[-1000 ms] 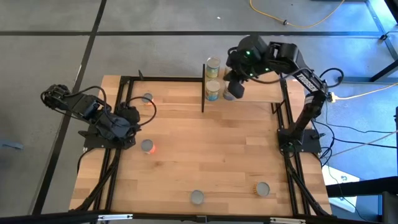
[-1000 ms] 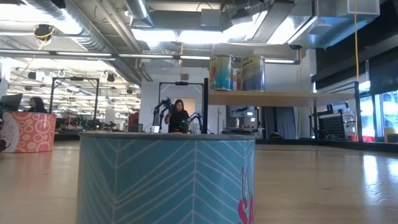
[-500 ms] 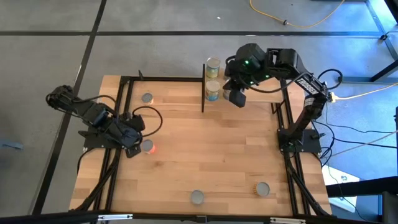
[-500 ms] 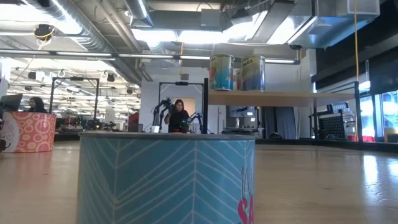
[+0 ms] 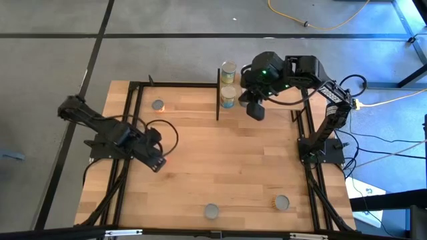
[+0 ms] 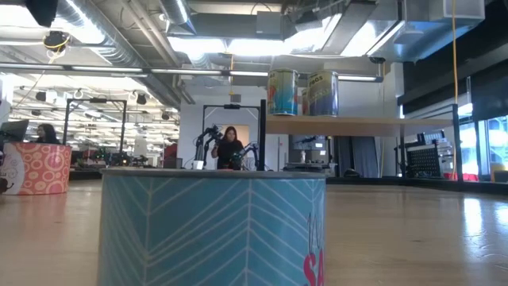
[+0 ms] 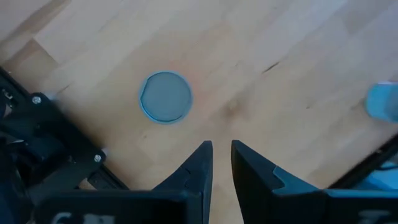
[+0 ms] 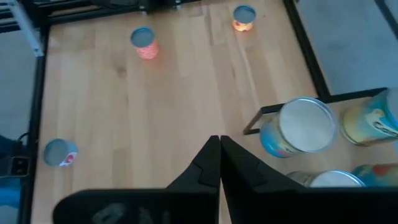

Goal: Pick and place cans onto a shelf
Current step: Put the canned saucy meatballs on the shelf

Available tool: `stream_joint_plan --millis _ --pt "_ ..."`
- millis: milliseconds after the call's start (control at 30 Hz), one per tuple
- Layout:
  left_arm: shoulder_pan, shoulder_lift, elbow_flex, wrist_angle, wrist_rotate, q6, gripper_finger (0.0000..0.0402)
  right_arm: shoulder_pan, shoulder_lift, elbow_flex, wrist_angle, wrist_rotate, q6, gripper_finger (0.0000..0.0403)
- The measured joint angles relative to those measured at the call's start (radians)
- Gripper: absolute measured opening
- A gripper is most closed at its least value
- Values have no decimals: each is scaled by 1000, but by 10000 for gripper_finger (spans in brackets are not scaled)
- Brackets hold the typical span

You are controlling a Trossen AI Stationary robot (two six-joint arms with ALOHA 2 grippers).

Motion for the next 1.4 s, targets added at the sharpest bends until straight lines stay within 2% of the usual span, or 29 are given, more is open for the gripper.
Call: stream_joint_plan --millis 167,367,567,800,1167,1400 --pt "5 78 0 0 -1 4 53 0 0 0 -15 -39 -74 10" --pt "12 159 0 0 -4 -1 53 1 -1 0 -56 -172 -159 7" --pt "26 233 0 0 -7 -23 53 6 -1 0 -69 -259 -218 11" --pt "72 330 0 5 1 -55 53 8 -1 1 -69 -264 -264 9" --pt "160 401 -2 6 9 -106 53 8 -1 1 -69 -264 -264 16" --pt "154 401 -104 51 74 -184 53 8 -1 1 -68 -264 -264 16"
